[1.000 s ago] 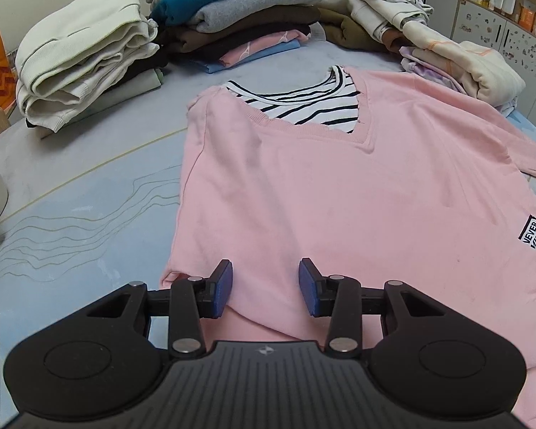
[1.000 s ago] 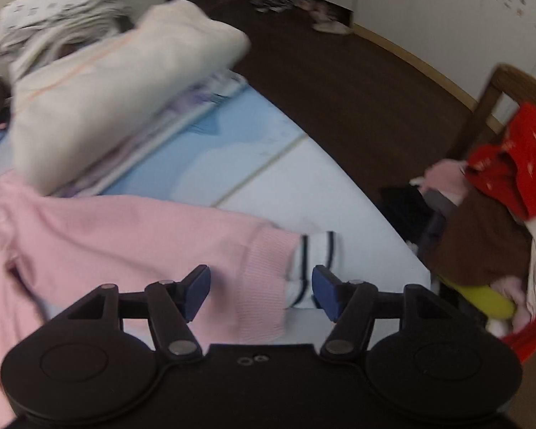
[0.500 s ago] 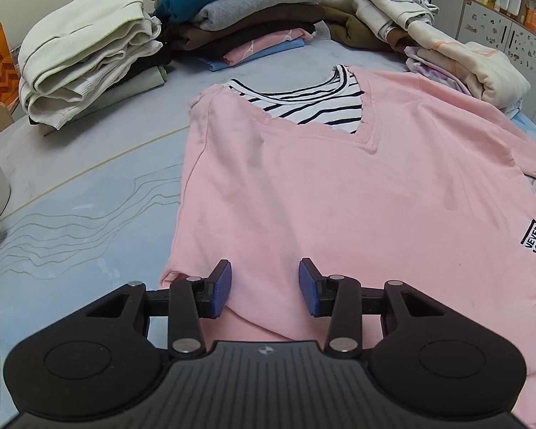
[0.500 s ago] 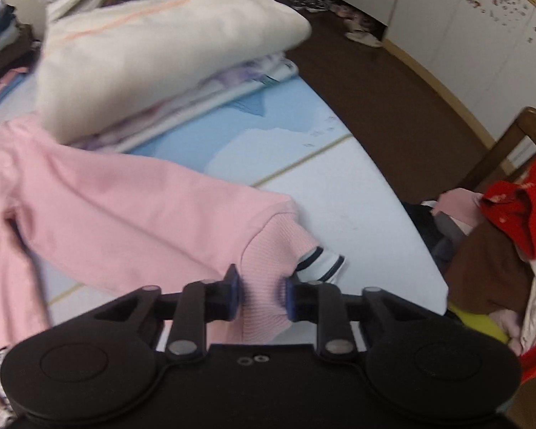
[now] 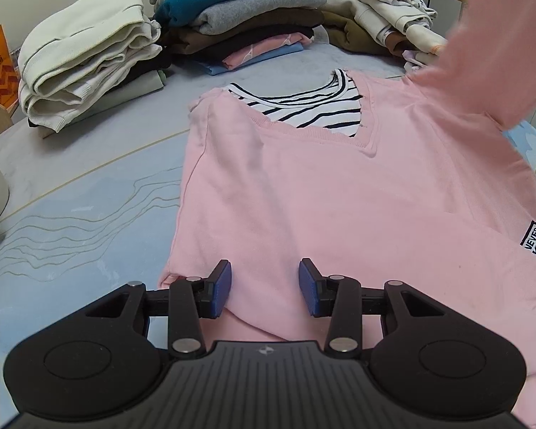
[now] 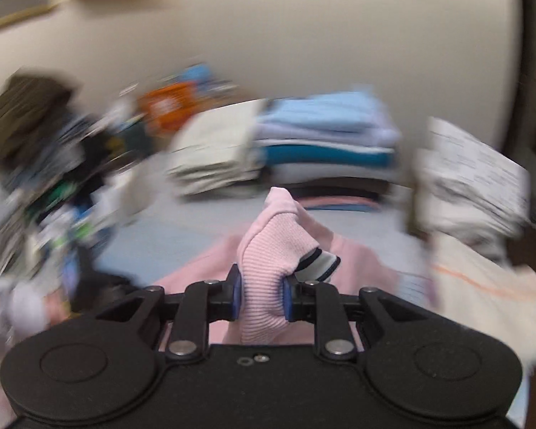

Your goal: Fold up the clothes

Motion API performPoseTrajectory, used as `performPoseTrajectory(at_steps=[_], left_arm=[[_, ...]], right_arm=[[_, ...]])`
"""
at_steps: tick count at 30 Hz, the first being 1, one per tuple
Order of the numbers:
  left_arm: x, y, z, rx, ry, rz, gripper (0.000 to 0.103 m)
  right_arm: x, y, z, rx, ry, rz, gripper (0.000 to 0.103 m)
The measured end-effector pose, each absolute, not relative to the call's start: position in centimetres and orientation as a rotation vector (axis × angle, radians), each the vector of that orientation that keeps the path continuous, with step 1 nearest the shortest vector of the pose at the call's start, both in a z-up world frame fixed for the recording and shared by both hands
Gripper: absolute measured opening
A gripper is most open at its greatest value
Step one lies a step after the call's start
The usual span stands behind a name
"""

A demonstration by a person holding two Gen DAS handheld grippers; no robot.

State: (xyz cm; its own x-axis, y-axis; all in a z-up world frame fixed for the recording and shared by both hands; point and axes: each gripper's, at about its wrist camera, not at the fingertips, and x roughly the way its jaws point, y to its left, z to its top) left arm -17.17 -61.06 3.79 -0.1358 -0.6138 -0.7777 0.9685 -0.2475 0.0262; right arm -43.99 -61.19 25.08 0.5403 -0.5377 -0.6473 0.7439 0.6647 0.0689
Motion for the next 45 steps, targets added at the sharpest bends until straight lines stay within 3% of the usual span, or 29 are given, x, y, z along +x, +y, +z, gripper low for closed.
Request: performPoseTrajectory(at_steps=[2,16,20,25,31,38,45], left_arm=[[-17.1,-61.1,3.8,0.823,0.602,-1.678,0.039],[-16.7,-60.3,4.7,0.823,0.595,-1.729,0.041],[-16.3,-58.3,7.1,0.753,0.580,-1.802,0.050],[-17.9,-55.8,7.9,0.732,0.608,-1.947,0.050],[-19.2,-50.2,4.7,0.859,0.747,-2.063,0.050],[-18.4,-49.0,3.8,0.805,0.854,-1.971,0.050],[-19.1,-49.0,3.8,0.818,0.854,-1.916,0.051]], right_arm=[[-39.7,-60.4,22.5,0.290,0.739,-0.633,0.103],[-33.4,-55.4,11.4,0.343,1.082,-0.405,0.103],[-36.3,-54.2,14.0,0.346,1.000,-0.352,0.103],[-40.2,-57.1,13.4,0.363,1.038,-0.523,0.103],[-45.3,-61.3,11.1,0.388,1.055,-0.795,0.103],[-44.7,-64.4,8.3,0.160,1.090,-0.826,0.103],[-44.5,-67.1,6.7,0.221,1.066,-0.760,0.103]])
